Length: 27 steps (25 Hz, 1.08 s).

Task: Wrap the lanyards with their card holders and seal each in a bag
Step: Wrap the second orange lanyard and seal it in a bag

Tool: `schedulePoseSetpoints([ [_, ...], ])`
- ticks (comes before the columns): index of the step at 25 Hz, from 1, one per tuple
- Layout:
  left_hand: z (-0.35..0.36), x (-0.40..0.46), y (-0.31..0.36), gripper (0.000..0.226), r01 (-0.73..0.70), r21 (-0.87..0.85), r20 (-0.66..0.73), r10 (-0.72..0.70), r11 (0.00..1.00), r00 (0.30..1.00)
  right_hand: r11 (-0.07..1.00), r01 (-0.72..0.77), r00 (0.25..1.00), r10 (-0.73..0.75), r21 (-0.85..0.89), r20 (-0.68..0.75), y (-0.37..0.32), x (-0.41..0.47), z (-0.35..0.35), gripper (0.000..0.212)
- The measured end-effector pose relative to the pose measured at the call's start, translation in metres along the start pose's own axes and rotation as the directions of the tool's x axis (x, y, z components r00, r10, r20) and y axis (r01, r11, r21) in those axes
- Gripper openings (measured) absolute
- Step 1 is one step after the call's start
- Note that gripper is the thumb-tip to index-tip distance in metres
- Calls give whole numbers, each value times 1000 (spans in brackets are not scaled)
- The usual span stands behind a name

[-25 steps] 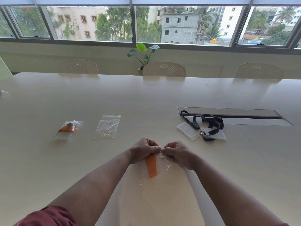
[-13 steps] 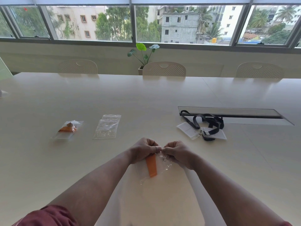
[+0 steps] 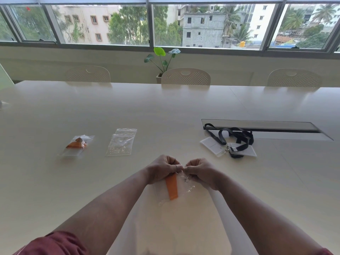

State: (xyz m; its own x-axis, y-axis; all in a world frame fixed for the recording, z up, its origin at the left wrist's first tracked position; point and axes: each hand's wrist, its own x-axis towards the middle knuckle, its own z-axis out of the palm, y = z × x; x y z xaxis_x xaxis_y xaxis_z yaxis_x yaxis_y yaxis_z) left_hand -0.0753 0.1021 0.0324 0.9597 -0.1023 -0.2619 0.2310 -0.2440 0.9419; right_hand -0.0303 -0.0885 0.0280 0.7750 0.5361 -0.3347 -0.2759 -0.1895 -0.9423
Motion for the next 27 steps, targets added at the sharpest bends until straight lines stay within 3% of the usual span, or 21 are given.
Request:
schedulePoseSetpoints([
  [6,1,1,0,9,3,-38,19,-2,999,1000,1000,24,1000,-24,6,14,0,-4,3,22],
  [16,1,2,-1,19,7,-102,69,0,995,998,1000,17,999,-18,24,33,-2,-9,1,18],
  [27,3,2,-4,10,9,-140,0,-9,990,1000,995,49,996,-42,-85,78,-2,-11,2,12],
])
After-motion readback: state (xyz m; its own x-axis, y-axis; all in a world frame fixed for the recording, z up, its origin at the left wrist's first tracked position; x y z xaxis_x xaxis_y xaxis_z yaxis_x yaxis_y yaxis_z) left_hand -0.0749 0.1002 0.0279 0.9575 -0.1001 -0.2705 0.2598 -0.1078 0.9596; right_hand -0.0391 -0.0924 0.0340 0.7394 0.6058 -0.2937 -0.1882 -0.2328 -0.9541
